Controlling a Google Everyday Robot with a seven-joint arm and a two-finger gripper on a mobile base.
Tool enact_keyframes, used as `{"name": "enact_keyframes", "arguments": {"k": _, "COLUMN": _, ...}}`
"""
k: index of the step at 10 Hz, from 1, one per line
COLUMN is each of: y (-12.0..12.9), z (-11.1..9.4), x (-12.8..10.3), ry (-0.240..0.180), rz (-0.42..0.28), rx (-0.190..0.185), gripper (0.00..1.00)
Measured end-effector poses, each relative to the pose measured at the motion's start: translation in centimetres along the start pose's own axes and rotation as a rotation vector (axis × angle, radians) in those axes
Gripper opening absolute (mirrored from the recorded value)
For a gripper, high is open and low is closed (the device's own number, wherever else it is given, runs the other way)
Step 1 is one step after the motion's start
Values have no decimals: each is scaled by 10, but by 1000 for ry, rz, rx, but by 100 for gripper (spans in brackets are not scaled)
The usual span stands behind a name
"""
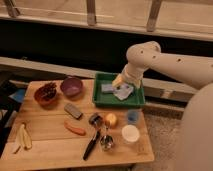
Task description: Wipe table surface with sponge
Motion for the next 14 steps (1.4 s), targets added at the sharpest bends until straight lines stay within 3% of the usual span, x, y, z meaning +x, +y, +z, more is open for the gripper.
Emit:
{"name": "enact_keyframes", "arguments": {"k": 3, "y": 21, "z": 41, "x": -24, "ry": 20, "rz": 1, "rx": -27, "gripper": 80}}
{"name": "enact_keyframes", "arguments": {"k": 5, "y": 14, "z": 71, "x": -53, "ry": 30, "rz": 26, "rx": -50, "gripper": 80}}
{"name": "enact_keyframes", "arguments": {"k": 8, "y": 17, "z": 108, "x": -90, "ry": 25, "rz": 93, "rx": -148, "gripper": 80}}
{"name": "enact_keyframes", "arguments": {"k": 10, "y": 15, "z": 117, "x": -97, "ry": 21, "rz": 112, "rx": -172, "gripper": 80}}
{"name": "enact_keyframes", "arguments": {"k": 14, "y": 10, "z": 118, "x": -91, "ry": 1, "rz": 131, "rx": -182, "gripper": 80}}
